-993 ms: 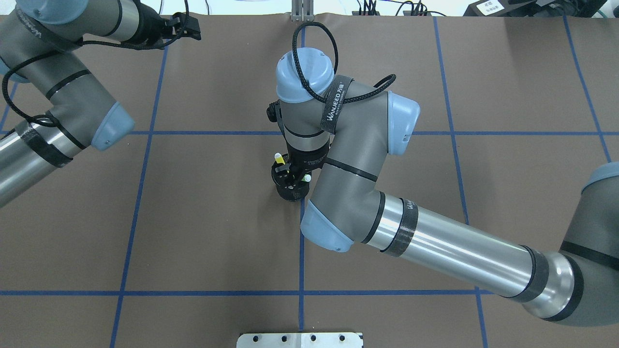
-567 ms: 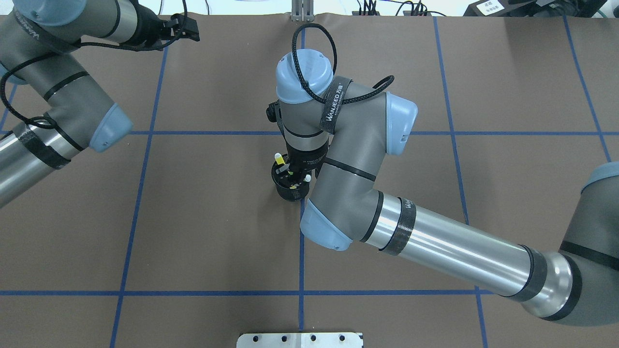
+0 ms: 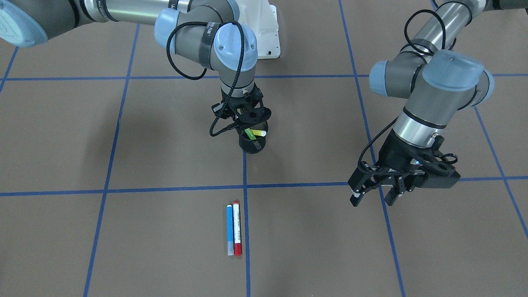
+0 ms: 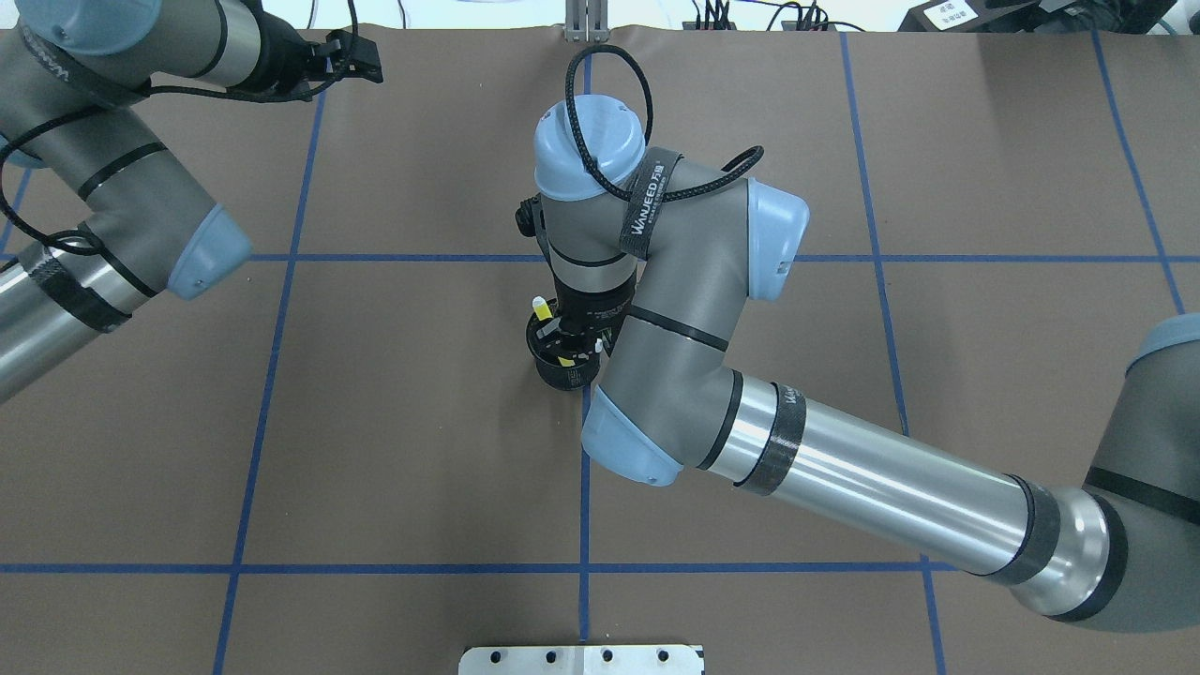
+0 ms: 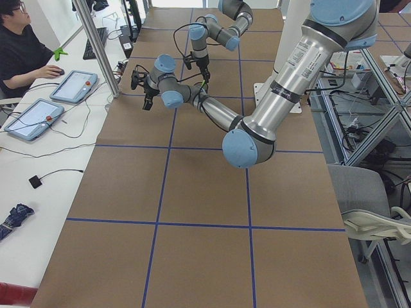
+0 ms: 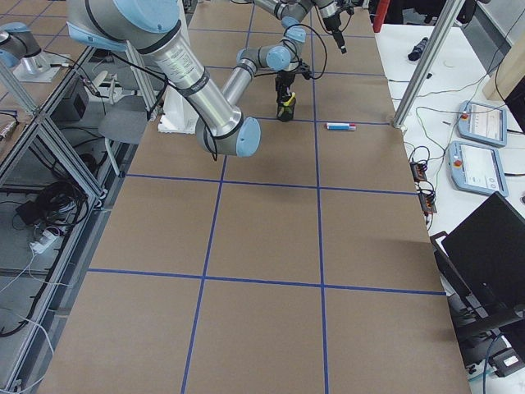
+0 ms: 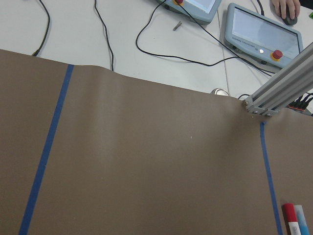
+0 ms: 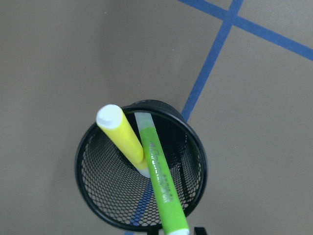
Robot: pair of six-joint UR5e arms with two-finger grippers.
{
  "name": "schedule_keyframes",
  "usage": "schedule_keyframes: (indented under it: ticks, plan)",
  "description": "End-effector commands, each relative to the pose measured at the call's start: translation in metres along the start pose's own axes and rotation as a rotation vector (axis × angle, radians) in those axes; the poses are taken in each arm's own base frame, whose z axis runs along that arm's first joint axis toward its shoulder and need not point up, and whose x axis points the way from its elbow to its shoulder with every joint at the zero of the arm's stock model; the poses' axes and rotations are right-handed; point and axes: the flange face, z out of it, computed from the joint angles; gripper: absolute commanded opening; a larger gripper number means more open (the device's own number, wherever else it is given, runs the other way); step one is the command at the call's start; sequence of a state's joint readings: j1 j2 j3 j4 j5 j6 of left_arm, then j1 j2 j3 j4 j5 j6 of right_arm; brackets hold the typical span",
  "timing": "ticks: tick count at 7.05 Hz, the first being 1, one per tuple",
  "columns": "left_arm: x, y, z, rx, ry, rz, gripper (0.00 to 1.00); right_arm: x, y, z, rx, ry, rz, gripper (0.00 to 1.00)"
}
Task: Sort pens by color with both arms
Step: 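Close the right gripper on the green highlighter in the cup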
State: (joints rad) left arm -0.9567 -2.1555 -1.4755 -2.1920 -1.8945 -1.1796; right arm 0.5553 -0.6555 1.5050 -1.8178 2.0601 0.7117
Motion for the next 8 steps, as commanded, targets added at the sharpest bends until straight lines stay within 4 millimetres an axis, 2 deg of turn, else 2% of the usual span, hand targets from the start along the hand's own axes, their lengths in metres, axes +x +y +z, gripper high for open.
schedule_keyframes:
  ticks: [1,4,5,6,7,8]
  plan:
    - [0.000,0.000,0.000,0.000,0.000,0.000,1.00,0.000,0.001,-0.001,0.004,-0.002,0.004,0.14]
    - [0.000,0.000,0.000,0.000,0.000,-0.002,1.00,-0.003,0.003,-0.008,0.014,-0.010,0.000,0.00]
    - [0.000,0.000,0.000,0.000,0.000,-0.002,1.00,-0.004,0.006,-0.016,0.027,-0.020,-0.007,0.00]
    - [0.000,0.000,0.000,0.000,0.000,-0.002,1.00,0.002,0.019,-0.026,0.040,-0.037,-0.014,0.00]
    - [0.000,0.000,0.000,0.000,0.000,-0.002,1.00,0.016,0.039,-0.045,0.047,-0.041,-0.009,0.00]
    - [0.001,0.001,0.000,0.000,0.002,-0.007,1.00,0.018,0.051,-0.068,0.060,-0.045,-0.007,0.00]
